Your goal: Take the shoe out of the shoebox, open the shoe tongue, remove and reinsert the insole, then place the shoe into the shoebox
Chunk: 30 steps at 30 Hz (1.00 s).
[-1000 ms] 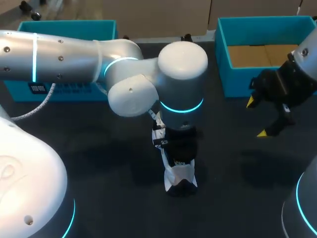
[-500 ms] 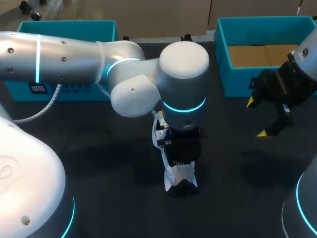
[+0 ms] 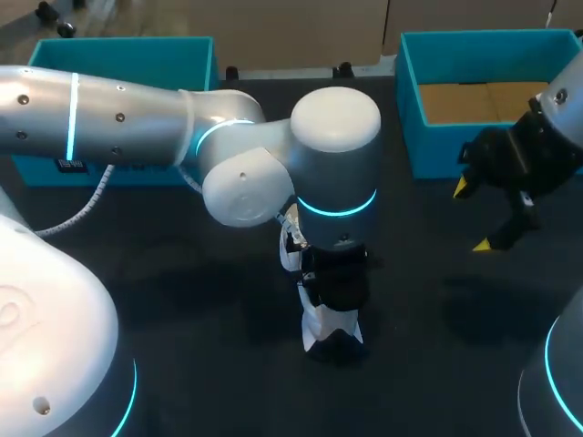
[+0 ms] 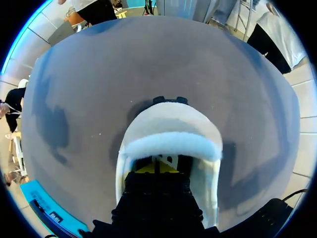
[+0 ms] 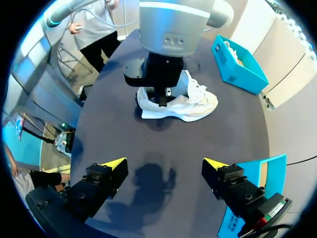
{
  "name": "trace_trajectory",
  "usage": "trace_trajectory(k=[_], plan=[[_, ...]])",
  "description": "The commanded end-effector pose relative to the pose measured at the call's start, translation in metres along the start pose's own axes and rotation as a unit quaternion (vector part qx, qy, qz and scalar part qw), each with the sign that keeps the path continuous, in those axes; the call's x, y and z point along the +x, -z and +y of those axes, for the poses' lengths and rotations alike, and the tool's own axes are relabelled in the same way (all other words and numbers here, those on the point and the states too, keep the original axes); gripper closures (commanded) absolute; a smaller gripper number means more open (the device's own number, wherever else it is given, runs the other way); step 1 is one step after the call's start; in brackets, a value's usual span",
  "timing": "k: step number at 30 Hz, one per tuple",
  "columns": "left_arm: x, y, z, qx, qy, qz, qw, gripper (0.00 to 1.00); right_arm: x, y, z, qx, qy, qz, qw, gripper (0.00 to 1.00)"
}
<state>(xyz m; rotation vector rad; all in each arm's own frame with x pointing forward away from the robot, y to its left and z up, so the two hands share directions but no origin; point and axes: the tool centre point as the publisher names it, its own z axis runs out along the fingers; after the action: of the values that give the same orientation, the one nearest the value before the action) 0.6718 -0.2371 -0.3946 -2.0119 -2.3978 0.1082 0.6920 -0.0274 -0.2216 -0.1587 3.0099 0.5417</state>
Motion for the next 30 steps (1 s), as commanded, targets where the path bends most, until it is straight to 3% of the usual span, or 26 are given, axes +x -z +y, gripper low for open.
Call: trace_trajectory(k=[1,6,12,17,30], plan=[[-0.005,-0.018,0.004,0.011,0.001,0.008,1.000,1.00,0.000,-0.001,0.000,0.001,0.000,0.000,1.000,0.00],[0.000,-0.021,0.004,0.014,0.004,0.016,1.000,1.00,0.000,-0.001,0.000,0.001,0.000,0.000,1.000,0.00],[0.004,-0.003,0.005,0.015,0.006,0.003,1.000,1.00,0.000,-0.001,0.000,0.001,0.000,0.000,1.000,0.00],[0.000,0.008,-0.008,0.034,-0.008,-0.005,0.999,1.00,0.000,-0.001,0.000,0.001,0.000,0.000,1.000,0.00],[-0.003,-0.020,-0.019,0.060,-0.016,0.011,0.998,1.00,0.000,-0.001,0.000,0.001,0.000,0.000,1.000,0.00]])
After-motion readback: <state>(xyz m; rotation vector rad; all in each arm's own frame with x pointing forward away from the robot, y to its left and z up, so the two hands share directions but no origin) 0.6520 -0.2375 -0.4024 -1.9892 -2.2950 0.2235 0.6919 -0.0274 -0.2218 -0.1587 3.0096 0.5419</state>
